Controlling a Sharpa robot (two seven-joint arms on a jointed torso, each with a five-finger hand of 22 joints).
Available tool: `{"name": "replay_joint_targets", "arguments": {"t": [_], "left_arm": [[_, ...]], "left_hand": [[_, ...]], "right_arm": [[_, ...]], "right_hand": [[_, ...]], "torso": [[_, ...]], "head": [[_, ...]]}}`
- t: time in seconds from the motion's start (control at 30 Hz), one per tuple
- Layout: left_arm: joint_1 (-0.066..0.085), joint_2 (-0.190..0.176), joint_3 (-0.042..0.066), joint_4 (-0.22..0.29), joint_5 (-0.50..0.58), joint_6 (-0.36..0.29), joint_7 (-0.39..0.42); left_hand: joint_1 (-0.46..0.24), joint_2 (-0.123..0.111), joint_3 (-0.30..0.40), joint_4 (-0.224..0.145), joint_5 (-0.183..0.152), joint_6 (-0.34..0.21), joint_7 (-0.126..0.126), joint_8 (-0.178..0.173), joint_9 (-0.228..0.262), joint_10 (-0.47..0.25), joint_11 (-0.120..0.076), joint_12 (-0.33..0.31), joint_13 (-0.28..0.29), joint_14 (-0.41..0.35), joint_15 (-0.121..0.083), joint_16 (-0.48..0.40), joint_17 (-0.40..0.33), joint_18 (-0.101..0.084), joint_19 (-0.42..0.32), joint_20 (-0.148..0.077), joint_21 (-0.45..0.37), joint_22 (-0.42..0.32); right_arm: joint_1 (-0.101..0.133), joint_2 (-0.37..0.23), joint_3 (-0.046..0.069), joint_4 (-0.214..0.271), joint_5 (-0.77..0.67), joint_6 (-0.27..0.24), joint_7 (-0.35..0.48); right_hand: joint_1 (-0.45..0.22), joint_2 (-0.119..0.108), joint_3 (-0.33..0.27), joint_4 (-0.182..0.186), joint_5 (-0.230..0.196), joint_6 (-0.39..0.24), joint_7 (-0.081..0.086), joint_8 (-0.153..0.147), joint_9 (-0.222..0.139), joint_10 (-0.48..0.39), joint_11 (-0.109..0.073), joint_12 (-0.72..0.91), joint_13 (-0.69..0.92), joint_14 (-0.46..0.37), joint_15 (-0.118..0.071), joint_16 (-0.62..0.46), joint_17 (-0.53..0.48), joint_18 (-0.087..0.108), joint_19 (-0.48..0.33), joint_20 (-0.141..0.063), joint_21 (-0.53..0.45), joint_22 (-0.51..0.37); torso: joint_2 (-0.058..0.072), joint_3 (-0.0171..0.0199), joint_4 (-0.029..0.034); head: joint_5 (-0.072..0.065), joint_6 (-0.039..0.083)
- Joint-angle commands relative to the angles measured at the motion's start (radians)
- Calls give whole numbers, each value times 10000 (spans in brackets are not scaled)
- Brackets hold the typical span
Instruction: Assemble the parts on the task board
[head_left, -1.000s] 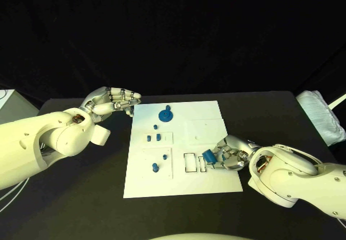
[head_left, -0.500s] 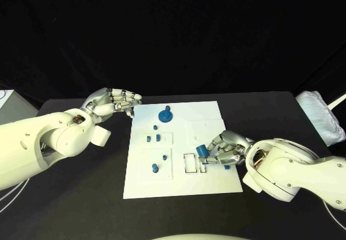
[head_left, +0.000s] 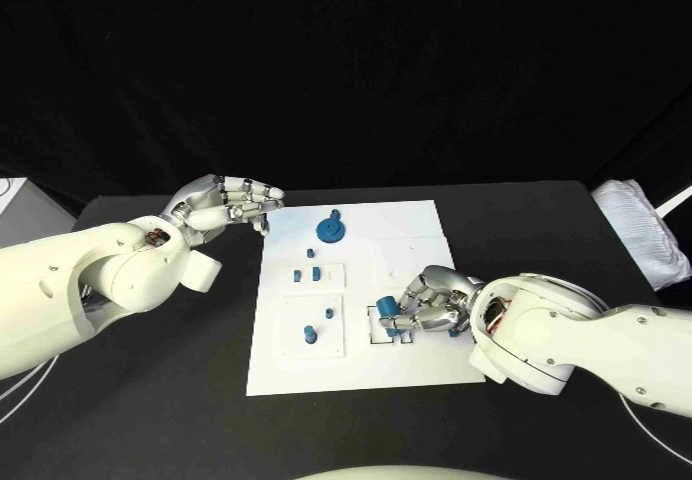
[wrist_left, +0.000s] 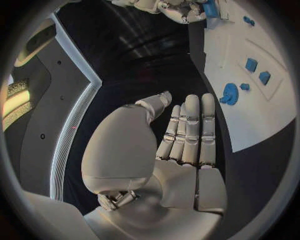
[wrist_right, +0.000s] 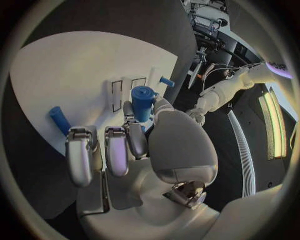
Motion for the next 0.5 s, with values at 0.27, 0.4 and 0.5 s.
{"name": "replay_joint_targets", "arguments": {"t": [0.27,0.4,0.5], "left_arm": [[8,-15,6,55,24,213,-6],[8,-14,6,63,23,218,-11],[8,-18,6,65,23,214,-14]], "left_hand": [[27,56,-11,-36,-16,-39,23,49,13,-71,-11,-40,-13,-47,31,-70,-13,143,77,12,-49,-19],[27,56,-11,-36,-16,-39,23,49,13,-71,-11,-40,-13,-47,31,-70,-13,143,77,12,-49,-19],[27,56,-11,-36,-16,-39,23,49,13,-71,-11,-40,-13,-47,31,-70,-13,143,77,12,-49,-19]], "right_arm": [[-15,233,0,-167,-619,395,-123],[-15,309,-1,-236,-783,527,-140],[-16,359,-2,-289,-886,664,-159]], "right_hand": [[-45,1,8,2,-52,335,-286,44,-7,43,13,-56,343,694,-58,59,674,-122,907,-40,10,2505],[-43,-24,8,-11,-93,334,-290,46,-10,40,11,-66,340,692,-61,55,665,-120,903,-41,0,2502],[-68,-78,-8,-10,-172,329,-288,50,-16,35,11,-82,338,686,-62,43,637,-114,895,-41,-29,2494]], "torso": [[10,19,-19],[1,13,-2],[-5,10,6]], "head": [[54,-31],[62,-50],[69,-75]]}}
